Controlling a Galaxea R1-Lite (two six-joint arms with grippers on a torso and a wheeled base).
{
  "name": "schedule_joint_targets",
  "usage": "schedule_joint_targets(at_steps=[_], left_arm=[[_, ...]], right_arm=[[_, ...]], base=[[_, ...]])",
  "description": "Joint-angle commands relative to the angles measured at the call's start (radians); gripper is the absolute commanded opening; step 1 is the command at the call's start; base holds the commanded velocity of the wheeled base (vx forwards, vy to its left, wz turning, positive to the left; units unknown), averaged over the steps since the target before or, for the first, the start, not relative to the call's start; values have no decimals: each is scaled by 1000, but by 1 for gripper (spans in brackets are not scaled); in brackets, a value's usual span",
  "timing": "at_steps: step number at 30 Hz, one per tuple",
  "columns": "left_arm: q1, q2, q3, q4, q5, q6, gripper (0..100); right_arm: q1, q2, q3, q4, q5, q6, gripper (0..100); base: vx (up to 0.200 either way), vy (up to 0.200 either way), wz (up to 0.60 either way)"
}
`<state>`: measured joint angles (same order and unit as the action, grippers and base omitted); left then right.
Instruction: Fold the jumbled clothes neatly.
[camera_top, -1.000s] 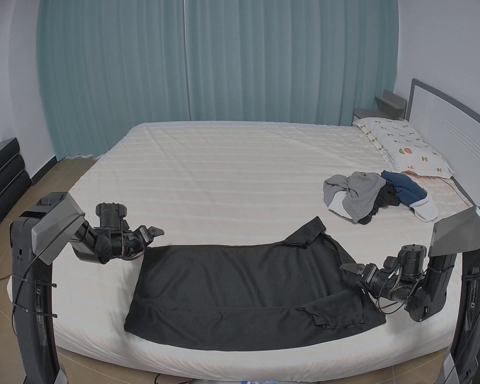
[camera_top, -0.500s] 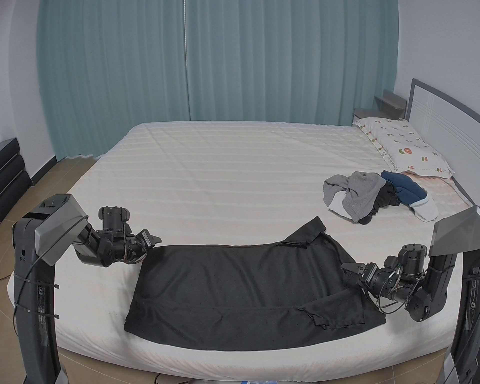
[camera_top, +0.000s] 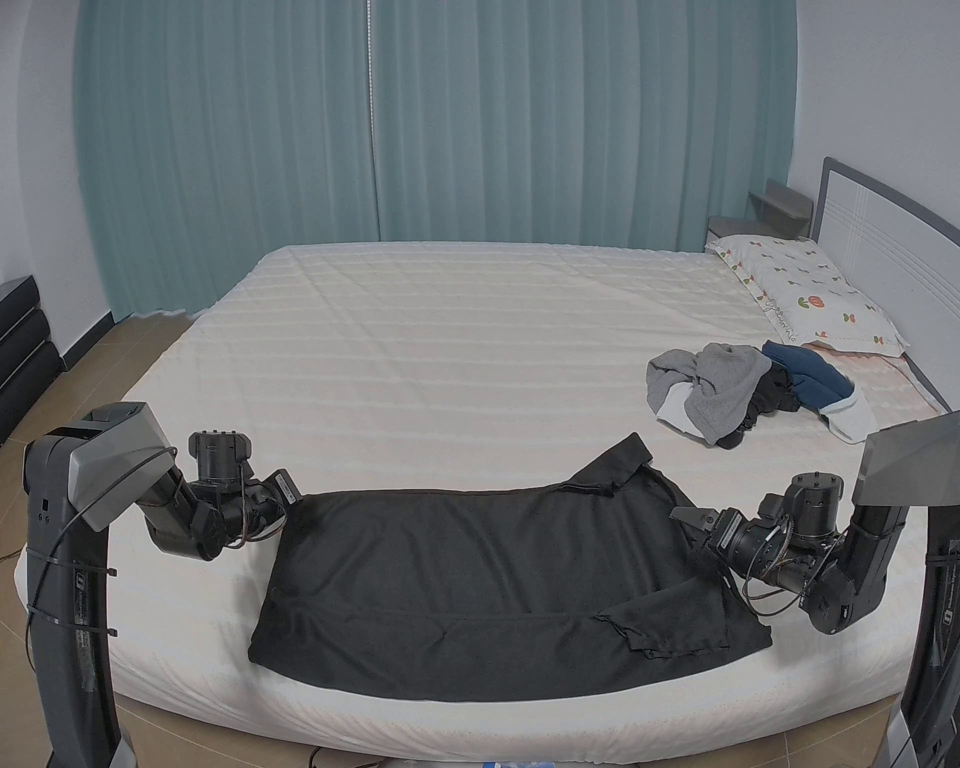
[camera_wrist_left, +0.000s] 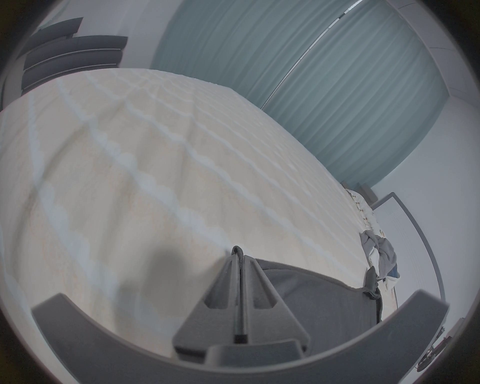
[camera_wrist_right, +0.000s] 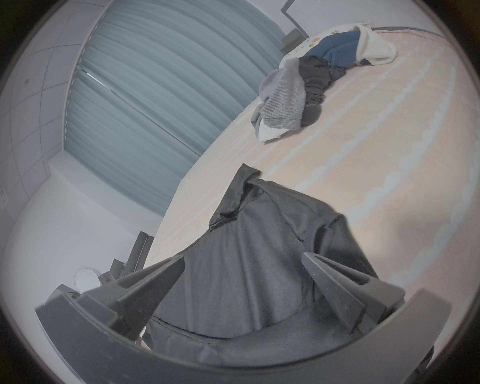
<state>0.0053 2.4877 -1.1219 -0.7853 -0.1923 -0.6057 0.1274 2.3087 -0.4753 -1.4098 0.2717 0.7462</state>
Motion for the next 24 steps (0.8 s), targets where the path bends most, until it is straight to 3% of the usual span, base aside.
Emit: schedule_joint_targets(at_steps=[1, 2, 9, 11, 16, 21, 24], left_arm=[[-4, -10, 34, -5, 13, -5, 0], [-4, -26, 47, -2, 14, -11, 0], [1, -32, 57, -3, 13, -29, 0], [1, -33, 62, -2, 14, -29, 0], [2, -29, 60, -2, 14, -29, 0], [-1, -29, 62, -2, 14, -29, 0], [1, -27, 60, -2, 14, -29, 0]], right_arm=[[14, -37, -63, 49, -5, -11, 100], [14, -48, -132, 164, -8, -42, 100], [26, -28, -344, 405, -11, -146, 100], [29, 0, -417, 474, -12, -229, 100], [29, 70, -536, 574, -68, -358, 100], [27, 147, -615, 588, -115, -458, 100], [26, 182, -657, 591, -117, -478, 100]], base=[[0, 0, 0], [0, 0, 0], [0, 0, 0], [0, 0, 0], [0, 0, 0], [0, 0, 0], [0, 0, 0]])
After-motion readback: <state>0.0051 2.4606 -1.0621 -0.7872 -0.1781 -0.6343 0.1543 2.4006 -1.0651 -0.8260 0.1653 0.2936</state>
